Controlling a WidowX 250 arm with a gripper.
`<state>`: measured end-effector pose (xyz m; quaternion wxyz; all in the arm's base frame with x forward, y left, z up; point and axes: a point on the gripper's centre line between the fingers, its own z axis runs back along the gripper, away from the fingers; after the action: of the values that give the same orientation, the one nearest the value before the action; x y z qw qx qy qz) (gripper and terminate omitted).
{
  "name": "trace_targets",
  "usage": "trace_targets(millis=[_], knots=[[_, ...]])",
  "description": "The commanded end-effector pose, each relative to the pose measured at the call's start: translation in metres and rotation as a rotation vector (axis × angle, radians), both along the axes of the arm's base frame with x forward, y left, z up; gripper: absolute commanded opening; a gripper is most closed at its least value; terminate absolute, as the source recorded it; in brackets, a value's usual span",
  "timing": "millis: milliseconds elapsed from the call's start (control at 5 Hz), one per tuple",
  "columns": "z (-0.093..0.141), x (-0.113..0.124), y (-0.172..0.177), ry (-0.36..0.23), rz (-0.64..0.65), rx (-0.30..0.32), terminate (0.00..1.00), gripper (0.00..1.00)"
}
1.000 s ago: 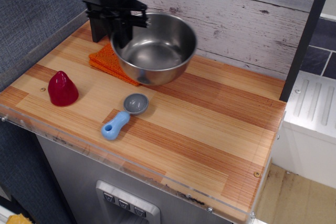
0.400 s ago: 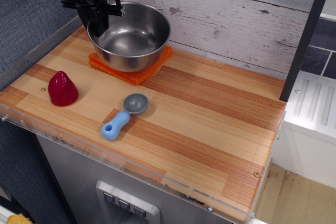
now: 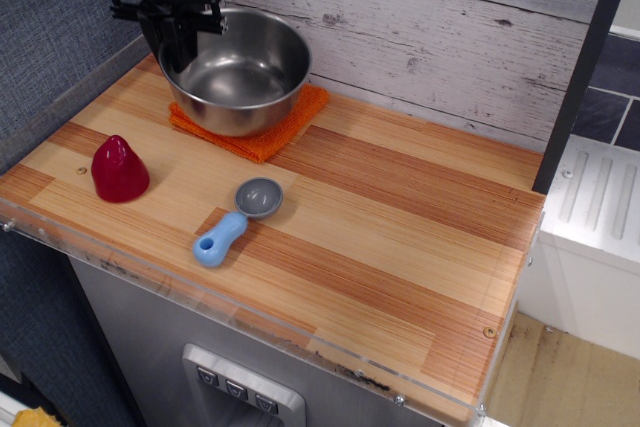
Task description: Put the bowl on the orange rectangle.
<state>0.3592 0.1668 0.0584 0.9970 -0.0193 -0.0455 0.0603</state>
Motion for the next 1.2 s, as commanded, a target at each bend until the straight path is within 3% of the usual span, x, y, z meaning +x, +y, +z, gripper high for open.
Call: trace_targets(millis=[0, 400, 800, 1000], knots=[[0.014, 0.005, 0.013, -0.027, -0.014, 0.022, 0.0, 1.0], [0.042, 0.0, 0.004, -0.097, 0.006, 0.051, 0.0, 1.0], [0.084, -0.019, -0.064, -0.144, -0.033, 0.065, 0.0, 1.0], [0.078, -0.021, -0.103, -0.118, -0.125, 0.044, 0.0, 1.0]])
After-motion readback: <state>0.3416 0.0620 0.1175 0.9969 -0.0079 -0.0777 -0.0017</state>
